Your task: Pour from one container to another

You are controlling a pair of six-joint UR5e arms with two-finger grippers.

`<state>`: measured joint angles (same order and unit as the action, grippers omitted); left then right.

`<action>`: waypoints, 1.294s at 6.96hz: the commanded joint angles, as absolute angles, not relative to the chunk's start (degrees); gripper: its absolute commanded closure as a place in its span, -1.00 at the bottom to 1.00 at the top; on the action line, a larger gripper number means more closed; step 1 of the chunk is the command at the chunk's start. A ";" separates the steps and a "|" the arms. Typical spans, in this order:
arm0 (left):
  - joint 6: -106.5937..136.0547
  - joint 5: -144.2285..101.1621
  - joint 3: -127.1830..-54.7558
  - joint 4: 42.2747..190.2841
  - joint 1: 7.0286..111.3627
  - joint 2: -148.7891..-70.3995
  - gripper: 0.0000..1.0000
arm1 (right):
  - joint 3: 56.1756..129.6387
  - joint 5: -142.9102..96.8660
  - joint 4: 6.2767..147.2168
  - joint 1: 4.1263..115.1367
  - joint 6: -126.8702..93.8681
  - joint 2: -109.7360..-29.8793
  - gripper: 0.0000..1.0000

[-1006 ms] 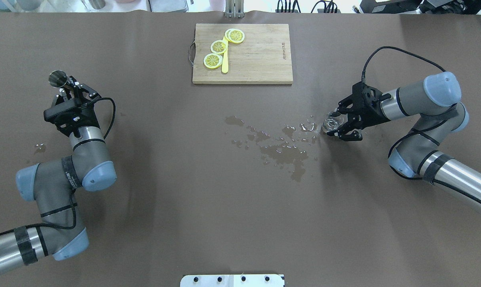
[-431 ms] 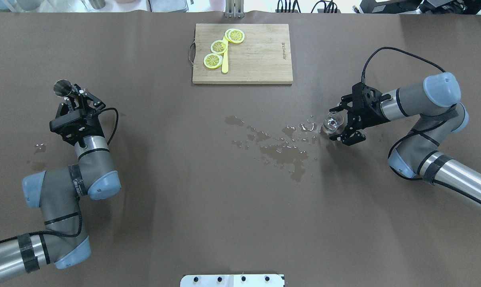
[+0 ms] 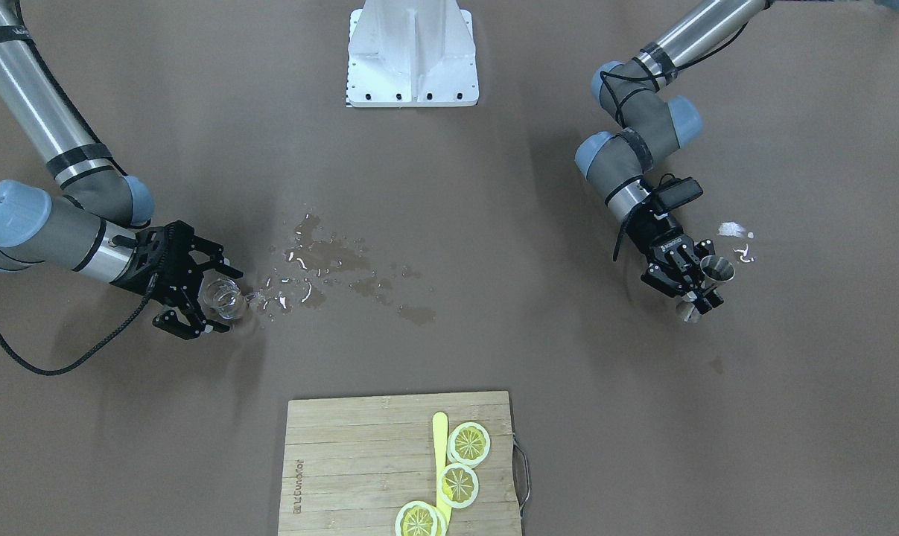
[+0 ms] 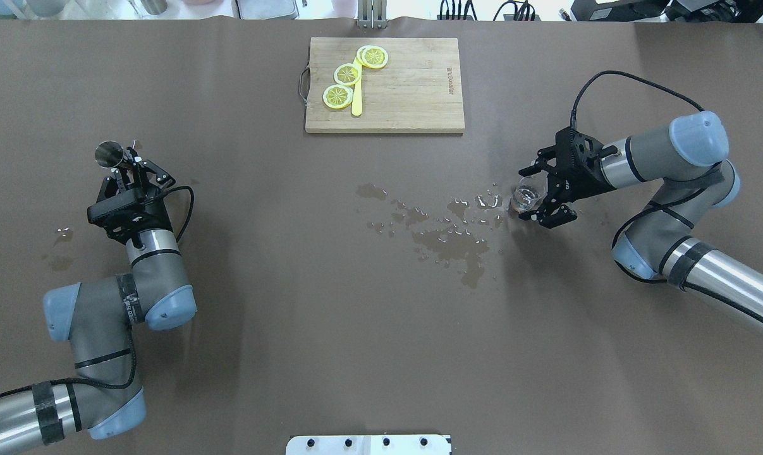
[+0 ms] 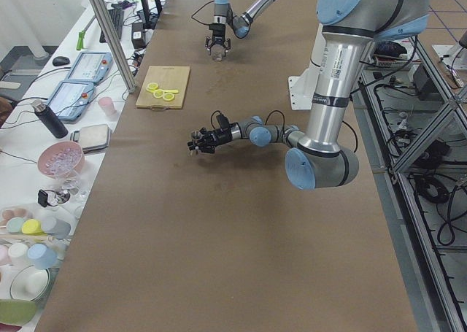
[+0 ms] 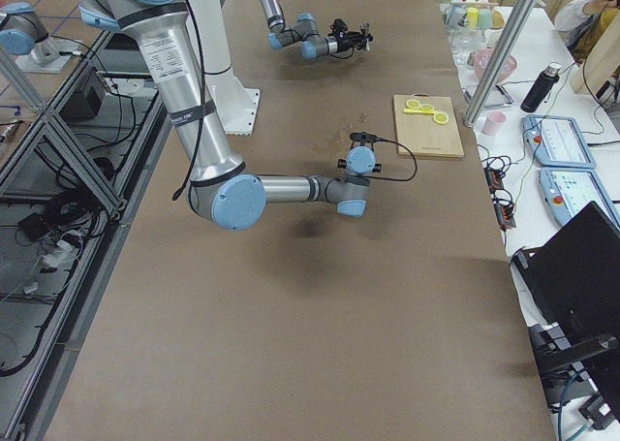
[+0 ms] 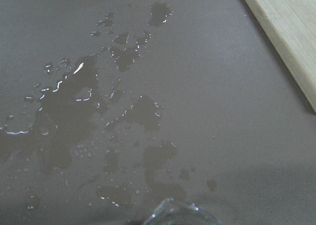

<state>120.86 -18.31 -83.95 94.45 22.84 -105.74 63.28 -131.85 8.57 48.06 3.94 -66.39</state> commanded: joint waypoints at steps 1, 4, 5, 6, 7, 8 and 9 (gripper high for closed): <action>122.60 -18.28 -83.85 94.22 22.15 -105.73 1.00 | 65.12 -132.62 8.44 48.51 0.37 -66.18 -1.00; 122.61 -18.28 -83.59 93.70 21.01 -105.56 1.00 | 68.45 -137.36 8.70 50.45 -4.01 -66.53 -1.00; 122.61 -18.28 -83.67 93.34 20.48 -105.64 1.00 | 68.99 -138.77 9.22 51.49 -4.22 -66.45 -1.00; 122.52 -18.28 -83.67 93.25 20.04 -105.56 1.00 | 69.17 -140.52 9.84 52.81 -4.31 -66.45 -1.00; 122.26 -18.28 -83.58 93.16 20.04 -105.56 1.00 | 69.26 -142.36 11.50 55.00 -4.31 -66.01 -1.00; 122.17 -18.28 -83.58 93.16 20.04 -105.56 1.00 | 70.21 -142.47 13.34 56.06 -4.57 -65.92 -1.00; 122.08 -18.28 -83.58 93.16 20.04 -105.56 0.97 | 72.49 -144.56 18.14 58.51 -4.57 -64.79 -1.00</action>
<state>122.20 -18.28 -83.60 93.18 20.08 -105.56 70.44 -142.67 13.73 56.05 -4.47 -65.72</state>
